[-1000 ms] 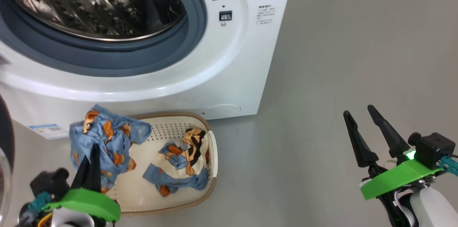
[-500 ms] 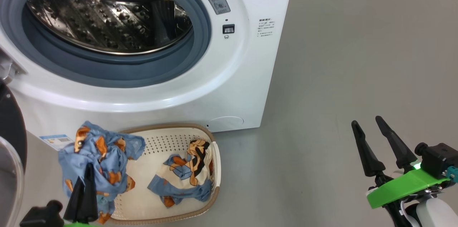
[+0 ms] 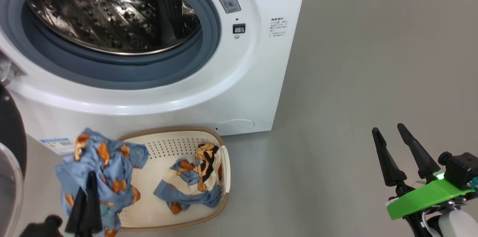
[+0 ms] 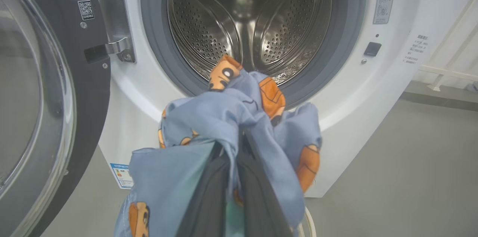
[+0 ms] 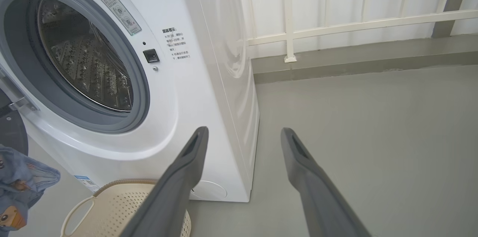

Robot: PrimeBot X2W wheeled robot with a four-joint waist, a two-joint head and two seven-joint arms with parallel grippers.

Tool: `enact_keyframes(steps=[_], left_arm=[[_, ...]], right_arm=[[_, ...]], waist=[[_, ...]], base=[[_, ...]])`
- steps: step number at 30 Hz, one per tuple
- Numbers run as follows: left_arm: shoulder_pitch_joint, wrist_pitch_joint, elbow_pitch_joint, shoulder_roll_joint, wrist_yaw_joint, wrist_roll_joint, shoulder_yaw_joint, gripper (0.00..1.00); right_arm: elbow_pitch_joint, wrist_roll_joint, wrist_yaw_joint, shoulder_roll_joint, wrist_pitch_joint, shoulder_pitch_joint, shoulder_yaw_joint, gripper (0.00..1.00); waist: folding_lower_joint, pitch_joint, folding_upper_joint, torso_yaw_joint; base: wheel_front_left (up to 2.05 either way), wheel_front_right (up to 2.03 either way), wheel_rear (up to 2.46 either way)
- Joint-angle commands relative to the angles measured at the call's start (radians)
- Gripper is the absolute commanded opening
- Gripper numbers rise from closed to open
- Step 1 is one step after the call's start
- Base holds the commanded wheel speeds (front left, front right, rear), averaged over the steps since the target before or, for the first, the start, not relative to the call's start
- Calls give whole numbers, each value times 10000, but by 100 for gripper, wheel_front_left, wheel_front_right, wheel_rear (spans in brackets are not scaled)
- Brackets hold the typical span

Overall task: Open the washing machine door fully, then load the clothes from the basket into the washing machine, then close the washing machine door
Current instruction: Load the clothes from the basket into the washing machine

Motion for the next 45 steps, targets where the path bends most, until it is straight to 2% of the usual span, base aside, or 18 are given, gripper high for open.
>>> enact_keyframes(steps=[1,8,12,22,36,40,45], left_arm=[[-611,-64,-264,59,28,-50,307,0],[-2051,-64,-46,76,-72,100,235,0],[-3324,-64,376,323,-132,259,95,0],[-7282,-65,2903,1244,-190,247,-5,0],[-11096,-65,7737,2438,-203,420,-96,0],[-11903,-65,8406,2665,-180,630,-185,0],[-12635,-65,8463,2939,-72,891,-136,0]], right_arm=[[-288,-143,16,-135,-48,-84,110,100],[-335,-128,16,-24,-48,-368,69,100],[-347,-123,16,96,-48,-556,93,100],[-313,-39,16,388,-48,-1126,451,100],[-335,83,16,643,-48,-1667,831,100],[-363,116,16,714,-48,-1786,930,100],[-373,150,16,815,-48,-1921,1030,100]], waist=[[0,229,0,-60],[0,733,0,-283],[0,1070,0,-480],[0,1906,0,-1089],[0,2702,0,-1834],[0,2968,0,-2026],[0,3192,0,-2309]], base=[[0,0,0],[0,0,0],[0,0,0],[0,0,0],[0,0,0],[0,0,0],[0,0,0]])
